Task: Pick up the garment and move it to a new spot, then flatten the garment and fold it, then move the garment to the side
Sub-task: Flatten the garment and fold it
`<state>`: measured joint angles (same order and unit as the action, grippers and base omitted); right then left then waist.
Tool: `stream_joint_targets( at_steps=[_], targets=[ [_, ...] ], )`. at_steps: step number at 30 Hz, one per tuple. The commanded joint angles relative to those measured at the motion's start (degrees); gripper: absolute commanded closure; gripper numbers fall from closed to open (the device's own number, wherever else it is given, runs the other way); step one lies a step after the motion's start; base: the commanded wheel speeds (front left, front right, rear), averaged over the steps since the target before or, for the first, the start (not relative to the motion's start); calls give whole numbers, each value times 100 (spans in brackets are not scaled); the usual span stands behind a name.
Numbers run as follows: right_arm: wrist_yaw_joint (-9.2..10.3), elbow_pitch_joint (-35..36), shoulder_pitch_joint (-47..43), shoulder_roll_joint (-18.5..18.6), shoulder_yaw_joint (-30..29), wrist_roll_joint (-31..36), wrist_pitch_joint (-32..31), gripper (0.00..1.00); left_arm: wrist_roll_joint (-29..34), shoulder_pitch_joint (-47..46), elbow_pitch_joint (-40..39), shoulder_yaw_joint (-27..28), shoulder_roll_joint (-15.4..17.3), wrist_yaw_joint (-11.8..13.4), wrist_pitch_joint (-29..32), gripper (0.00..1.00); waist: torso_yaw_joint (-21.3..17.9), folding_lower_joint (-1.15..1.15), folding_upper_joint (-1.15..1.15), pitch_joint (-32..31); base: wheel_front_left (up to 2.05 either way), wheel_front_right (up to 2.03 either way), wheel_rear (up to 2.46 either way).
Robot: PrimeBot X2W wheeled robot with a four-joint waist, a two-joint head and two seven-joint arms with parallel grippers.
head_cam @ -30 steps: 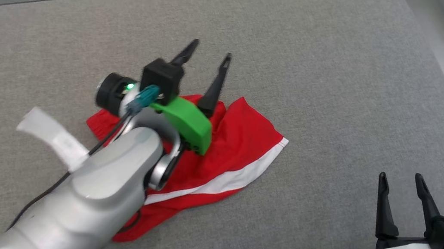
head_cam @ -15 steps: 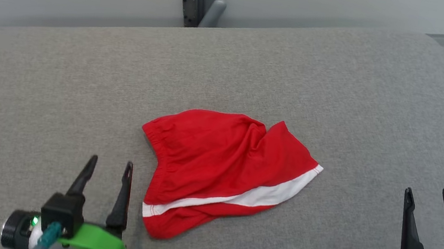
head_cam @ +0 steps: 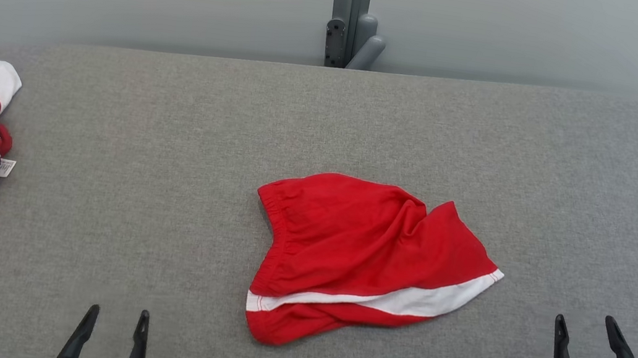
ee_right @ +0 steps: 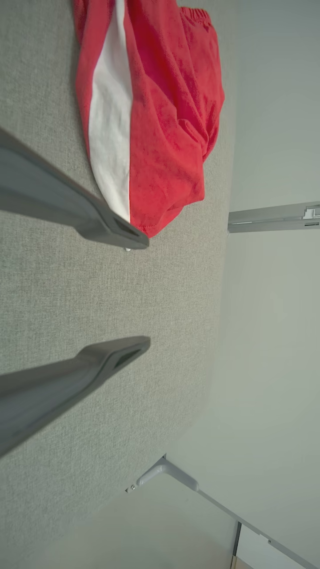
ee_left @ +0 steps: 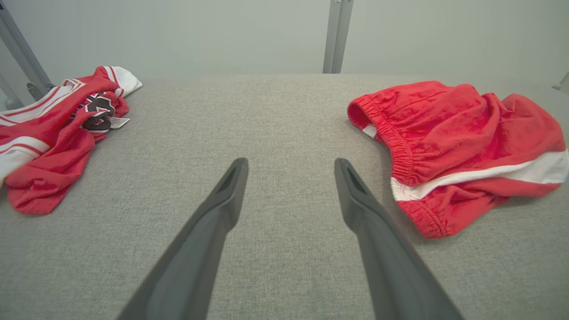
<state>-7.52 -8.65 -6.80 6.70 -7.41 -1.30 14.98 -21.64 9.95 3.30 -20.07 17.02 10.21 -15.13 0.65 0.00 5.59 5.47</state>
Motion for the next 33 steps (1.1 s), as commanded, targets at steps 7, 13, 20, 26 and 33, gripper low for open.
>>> stream_joint_targets(
  at_steps=[7, 13, 20, 26, 33],
  targets=[
    [6, -145, 31, -74, 200, 17, 9, 0, 503, 405, 228, 1063, -585, -833, -3, 0, 34, 0, -1, -212, 0, 0, 0],
    [6, -164, 72, -76, 277, 8, 9, 0, 908, 361, 335, 1565, -956, -1283, -3, 0, 23, 0, -1, -230, 0, 0, 0],
    [6, -166, 86, -62, 290, -20, 9, 0, 1125, 349, 386, 1809, -1132, -1482, -3, 0, 1, 0, -1, -221, 0, 0, 0],
    [6, -194, 116, -45, 308, -58, 8, 0, 1271, 386, 517, 1957, -1247, -1605, -3, 0, -33, 0, -1, -197, 0, 0, 0],
    [6, -1199, 858, 519, 873, -142, -17, 0, 874, -144, 1144, 1436, -1356, -1715, 331, 0, -118, 0, -1, 61, 0, 0, 0]
  ],
)
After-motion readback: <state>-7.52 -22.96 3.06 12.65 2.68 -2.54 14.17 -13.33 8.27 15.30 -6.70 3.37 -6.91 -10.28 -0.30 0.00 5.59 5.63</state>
